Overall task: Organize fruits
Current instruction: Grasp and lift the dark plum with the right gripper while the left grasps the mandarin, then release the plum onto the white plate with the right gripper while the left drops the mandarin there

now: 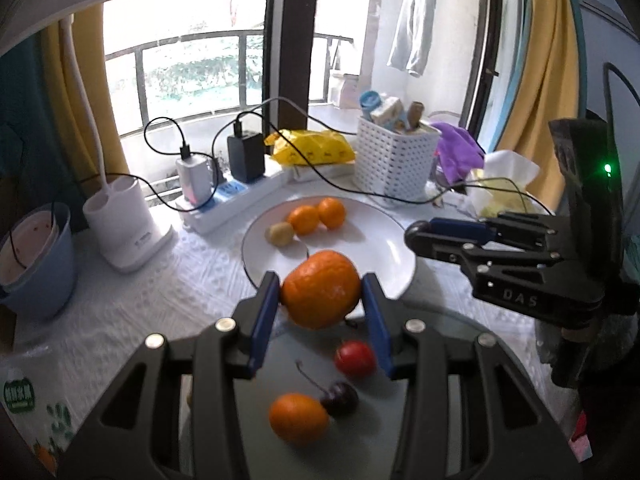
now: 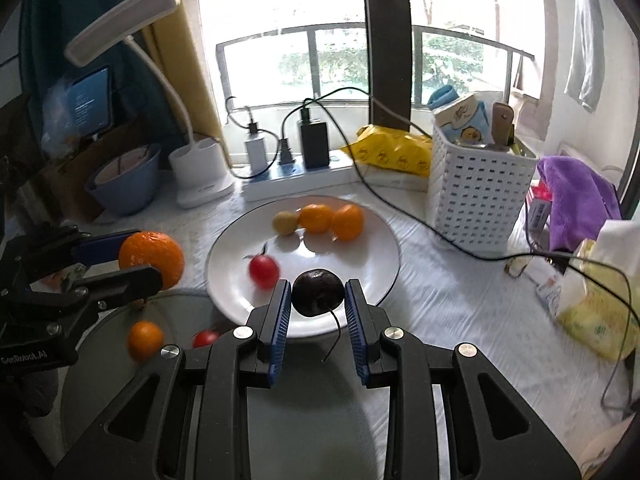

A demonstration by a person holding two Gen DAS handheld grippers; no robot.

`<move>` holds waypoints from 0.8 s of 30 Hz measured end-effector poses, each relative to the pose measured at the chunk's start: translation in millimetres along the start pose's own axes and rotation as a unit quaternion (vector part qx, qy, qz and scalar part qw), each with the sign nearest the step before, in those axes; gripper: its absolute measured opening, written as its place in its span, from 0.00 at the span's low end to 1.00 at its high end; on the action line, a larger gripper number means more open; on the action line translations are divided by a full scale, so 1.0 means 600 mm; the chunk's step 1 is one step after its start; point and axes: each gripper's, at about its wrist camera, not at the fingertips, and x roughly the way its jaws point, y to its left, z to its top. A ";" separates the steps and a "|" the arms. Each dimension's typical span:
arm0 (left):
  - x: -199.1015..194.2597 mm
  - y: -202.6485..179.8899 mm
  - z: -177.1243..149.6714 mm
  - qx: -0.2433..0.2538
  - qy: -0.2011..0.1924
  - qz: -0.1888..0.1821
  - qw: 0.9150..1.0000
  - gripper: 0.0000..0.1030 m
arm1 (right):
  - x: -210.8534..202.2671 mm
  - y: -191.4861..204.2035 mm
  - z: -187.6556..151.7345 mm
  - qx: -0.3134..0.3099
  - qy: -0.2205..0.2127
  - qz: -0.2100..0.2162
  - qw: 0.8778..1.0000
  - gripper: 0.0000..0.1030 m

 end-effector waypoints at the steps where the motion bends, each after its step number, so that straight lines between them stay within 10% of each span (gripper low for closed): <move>1: 0.006 0.003 0.003 -0.001 0.000 0.002 1.000 0.42 | 0.005 -0.004 0.005 -0.001 -0.001 -0.002 1.000 0.29; 24: 0.071 0.048 0.028 -0.040 0.018 0.004 0.999 0.46 | 0.049 -0.031 0.038 0.022 -0.002 -0.023 0.999 0.41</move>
